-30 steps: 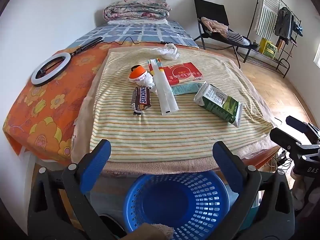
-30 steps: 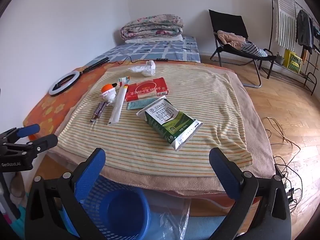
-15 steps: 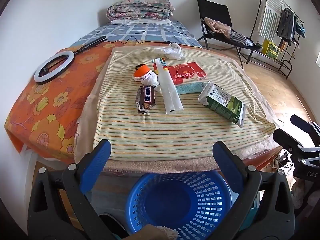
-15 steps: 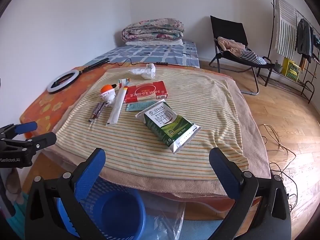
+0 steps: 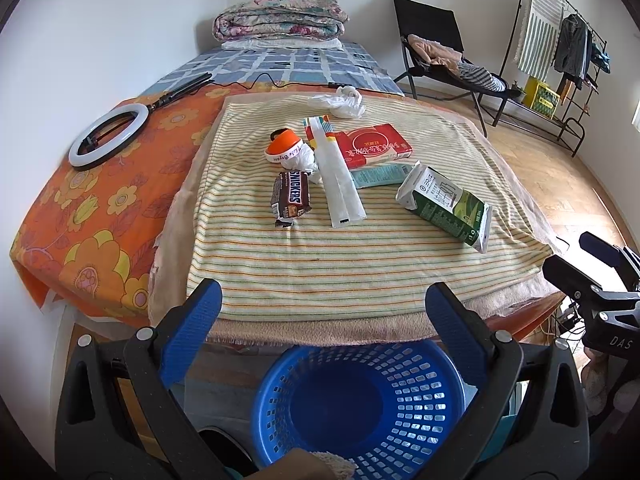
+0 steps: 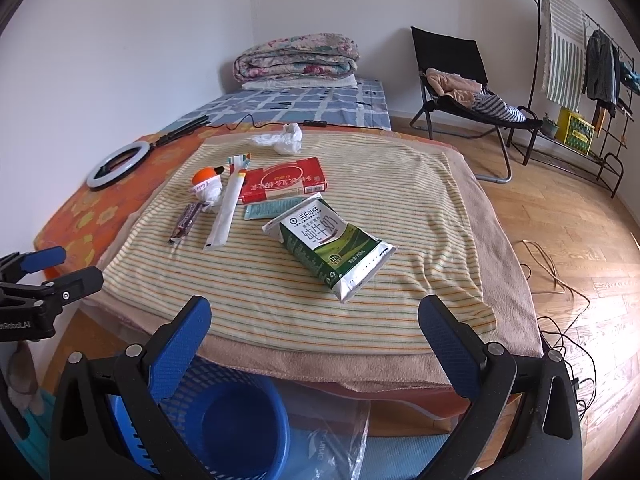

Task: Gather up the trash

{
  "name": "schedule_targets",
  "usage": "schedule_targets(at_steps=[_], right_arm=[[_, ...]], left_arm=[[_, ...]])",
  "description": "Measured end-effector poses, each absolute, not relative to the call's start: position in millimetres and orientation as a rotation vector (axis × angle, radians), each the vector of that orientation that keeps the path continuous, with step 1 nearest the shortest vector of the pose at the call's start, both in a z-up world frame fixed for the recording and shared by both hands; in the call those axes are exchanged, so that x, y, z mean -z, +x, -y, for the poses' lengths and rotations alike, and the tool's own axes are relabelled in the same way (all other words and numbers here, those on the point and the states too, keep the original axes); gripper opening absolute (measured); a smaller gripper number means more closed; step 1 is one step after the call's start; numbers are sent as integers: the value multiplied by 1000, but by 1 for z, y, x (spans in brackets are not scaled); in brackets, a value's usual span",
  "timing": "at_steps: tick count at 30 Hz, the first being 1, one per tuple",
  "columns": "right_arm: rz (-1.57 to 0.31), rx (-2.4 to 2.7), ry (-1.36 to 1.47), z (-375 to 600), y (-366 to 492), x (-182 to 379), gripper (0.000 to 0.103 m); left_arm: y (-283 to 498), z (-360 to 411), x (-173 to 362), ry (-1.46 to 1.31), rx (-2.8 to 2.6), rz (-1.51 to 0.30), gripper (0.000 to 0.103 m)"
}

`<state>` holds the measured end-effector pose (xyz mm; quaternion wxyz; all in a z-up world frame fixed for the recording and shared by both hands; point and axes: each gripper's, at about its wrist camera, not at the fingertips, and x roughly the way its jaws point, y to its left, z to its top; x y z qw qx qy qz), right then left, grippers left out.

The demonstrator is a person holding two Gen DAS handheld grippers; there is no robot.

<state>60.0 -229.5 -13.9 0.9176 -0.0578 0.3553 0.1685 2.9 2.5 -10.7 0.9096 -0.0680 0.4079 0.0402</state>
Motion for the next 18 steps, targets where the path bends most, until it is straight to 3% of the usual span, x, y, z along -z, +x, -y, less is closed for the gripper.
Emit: schedule_targets(at_steps=[18], right_arm=[[-748,-340,-108,232,62,16,103]], left_arm=[[3,-1,12,-139,-86,-843,103]])
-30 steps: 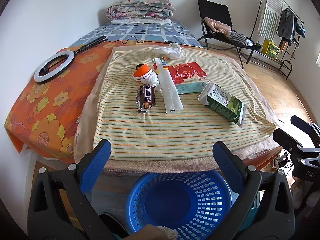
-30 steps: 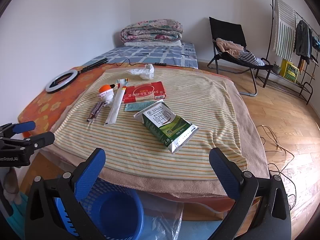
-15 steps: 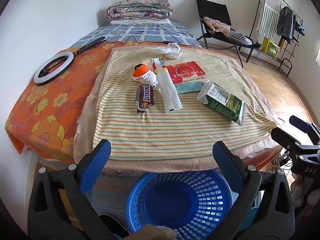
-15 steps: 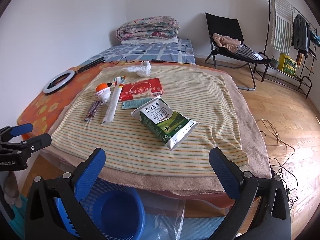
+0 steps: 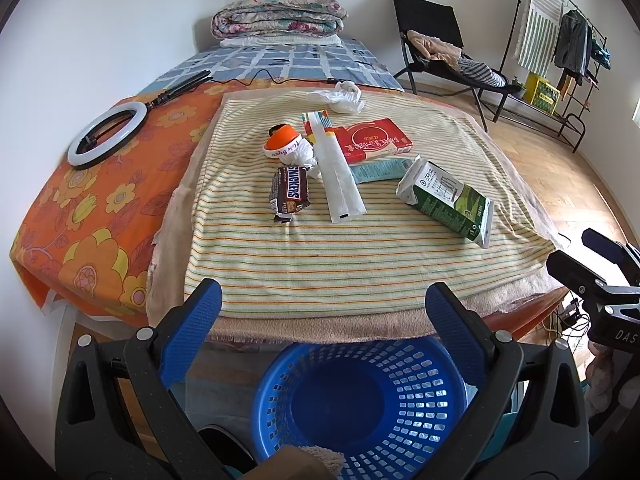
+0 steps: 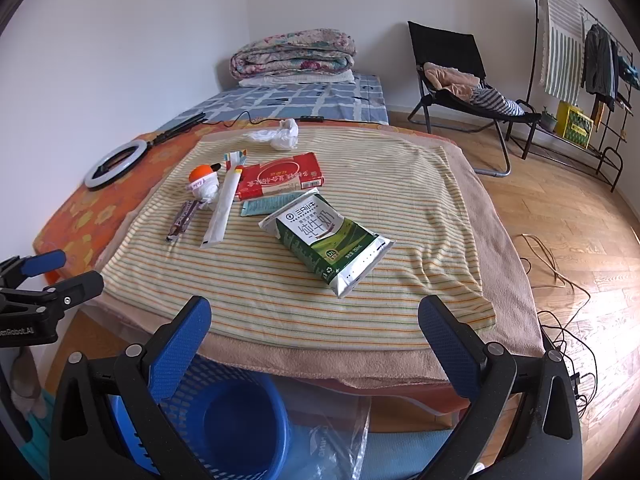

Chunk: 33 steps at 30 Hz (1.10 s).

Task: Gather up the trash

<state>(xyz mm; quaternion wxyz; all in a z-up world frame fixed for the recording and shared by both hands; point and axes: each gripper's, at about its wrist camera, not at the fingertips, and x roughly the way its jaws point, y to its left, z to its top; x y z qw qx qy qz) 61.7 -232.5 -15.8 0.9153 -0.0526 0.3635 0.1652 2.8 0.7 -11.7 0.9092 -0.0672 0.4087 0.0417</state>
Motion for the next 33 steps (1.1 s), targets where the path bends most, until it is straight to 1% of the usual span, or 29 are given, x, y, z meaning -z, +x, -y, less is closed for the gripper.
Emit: schedule_targets(at_steps=[33], right_arm=[[-770,-329,-106,235,65,22,103]], left_arm=[[-5,-4,22,-135,-82,-857,103]])
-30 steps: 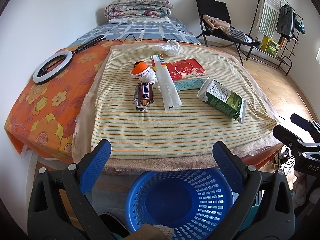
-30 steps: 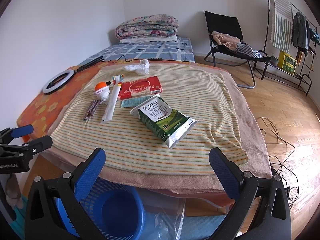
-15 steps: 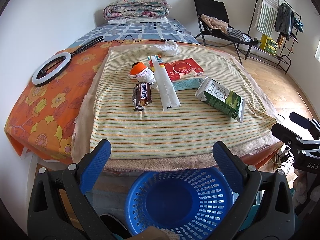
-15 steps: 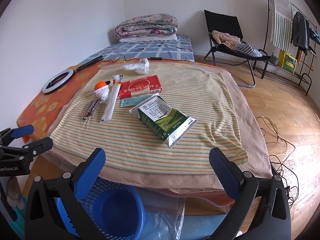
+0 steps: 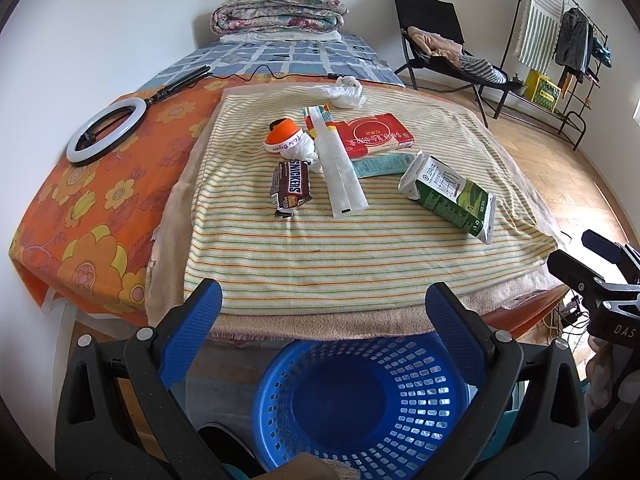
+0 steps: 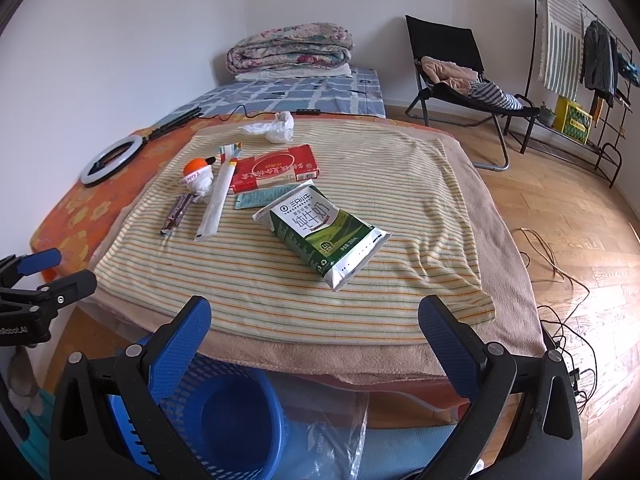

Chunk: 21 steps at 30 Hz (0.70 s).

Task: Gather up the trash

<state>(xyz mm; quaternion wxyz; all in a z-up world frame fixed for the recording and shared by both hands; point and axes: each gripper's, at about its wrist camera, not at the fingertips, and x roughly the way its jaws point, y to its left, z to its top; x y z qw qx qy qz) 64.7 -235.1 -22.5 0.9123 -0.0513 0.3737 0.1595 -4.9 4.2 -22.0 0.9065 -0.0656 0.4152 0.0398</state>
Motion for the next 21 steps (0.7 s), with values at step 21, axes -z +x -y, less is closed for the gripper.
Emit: schedule_targets(at_steps=[21], right_arm=[[-823,-510,-113,220,98,17,103]], left_arm=[[39,-35,17,-177,-147,-918,103]])
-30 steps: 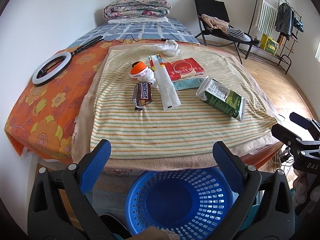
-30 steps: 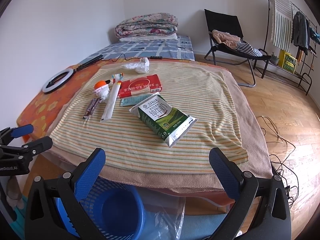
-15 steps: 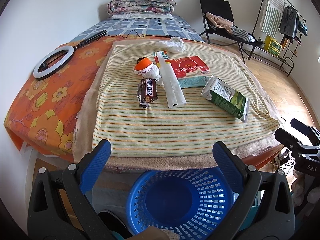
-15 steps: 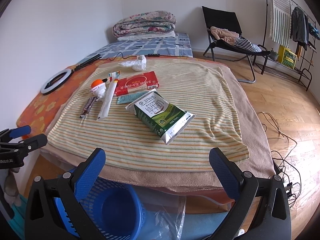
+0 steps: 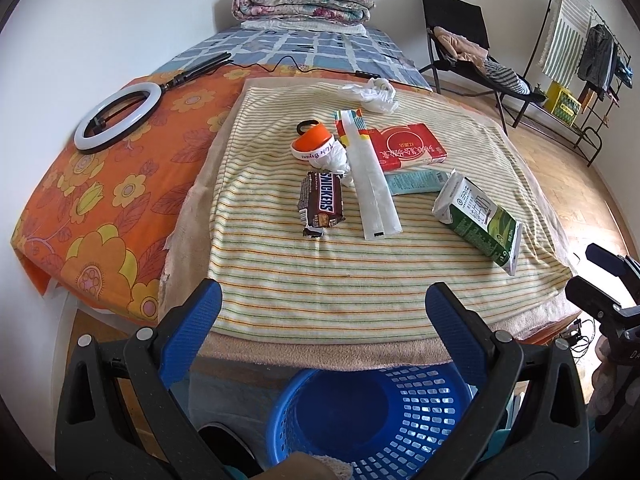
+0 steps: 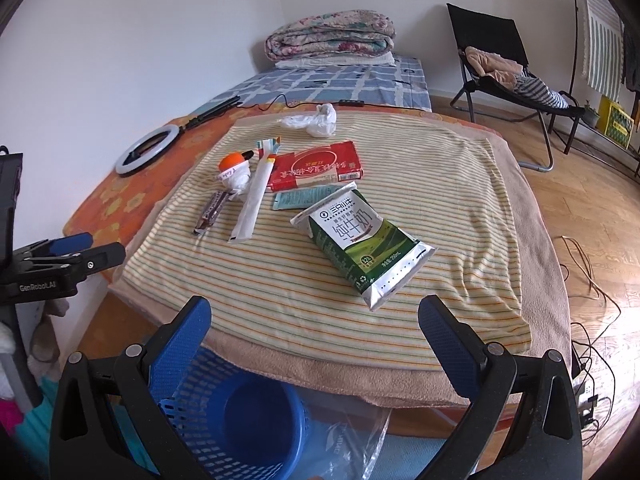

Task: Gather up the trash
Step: 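Grasp the Snickers wrapper with the left tool while the right tool grasps the milk carton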

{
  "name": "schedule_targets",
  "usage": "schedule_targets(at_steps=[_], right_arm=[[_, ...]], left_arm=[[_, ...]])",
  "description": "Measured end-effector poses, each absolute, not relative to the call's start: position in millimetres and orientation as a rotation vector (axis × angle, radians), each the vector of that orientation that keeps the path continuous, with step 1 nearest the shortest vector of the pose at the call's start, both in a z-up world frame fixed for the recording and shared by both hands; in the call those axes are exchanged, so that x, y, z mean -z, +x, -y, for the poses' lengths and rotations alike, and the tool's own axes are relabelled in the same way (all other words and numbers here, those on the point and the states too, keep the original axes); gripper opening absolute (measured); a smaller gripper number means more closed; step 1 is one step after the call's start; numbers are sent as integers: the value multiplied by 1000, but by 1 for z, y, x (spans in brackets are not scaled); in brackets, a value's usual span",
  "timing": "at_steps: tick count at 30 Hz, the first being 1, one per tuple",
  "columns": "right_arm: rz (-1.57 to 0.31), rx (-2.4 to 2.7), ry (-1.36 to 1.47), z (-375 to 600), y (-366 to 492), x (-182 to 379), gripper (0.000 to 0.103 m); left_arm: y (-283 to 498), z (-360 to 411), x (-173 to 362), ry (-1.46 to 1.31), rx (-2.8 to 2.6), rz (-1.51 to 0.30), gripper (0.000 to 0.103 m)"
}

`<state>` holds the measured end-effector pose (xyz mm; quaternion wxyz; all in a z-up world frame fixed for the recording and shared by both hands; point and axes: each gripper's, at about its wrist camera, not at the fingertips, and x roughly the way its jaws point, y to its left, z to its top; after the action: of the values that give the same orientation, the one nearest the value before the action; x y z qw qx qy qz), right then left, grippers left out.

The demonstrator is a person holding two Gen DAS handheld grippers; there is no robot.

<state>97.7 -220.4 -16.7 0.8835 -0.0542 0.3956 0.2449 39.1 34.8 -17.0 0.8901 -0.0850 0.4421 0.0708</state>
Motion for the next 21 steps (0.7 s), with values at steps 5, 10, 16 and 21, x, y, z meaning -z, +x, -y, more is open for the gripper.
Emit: schedule_targets(at_steps=[5,10,16,21], right_arm=[[-803,-516,-212,210,125,15,103],[-824,-531,-277,203,154,26,103],[-900,-574,-299,198,189,50,103],[-949,-620,-306,183,212,64,103]], left_arm=[[58,-41,21,-176,-153,-937,103],[84,-53,30,-225,-137,-979,102],[124,-59,51,-248,-100,-1060,91],[159,-66,74,-280,-89,-1130,78]])
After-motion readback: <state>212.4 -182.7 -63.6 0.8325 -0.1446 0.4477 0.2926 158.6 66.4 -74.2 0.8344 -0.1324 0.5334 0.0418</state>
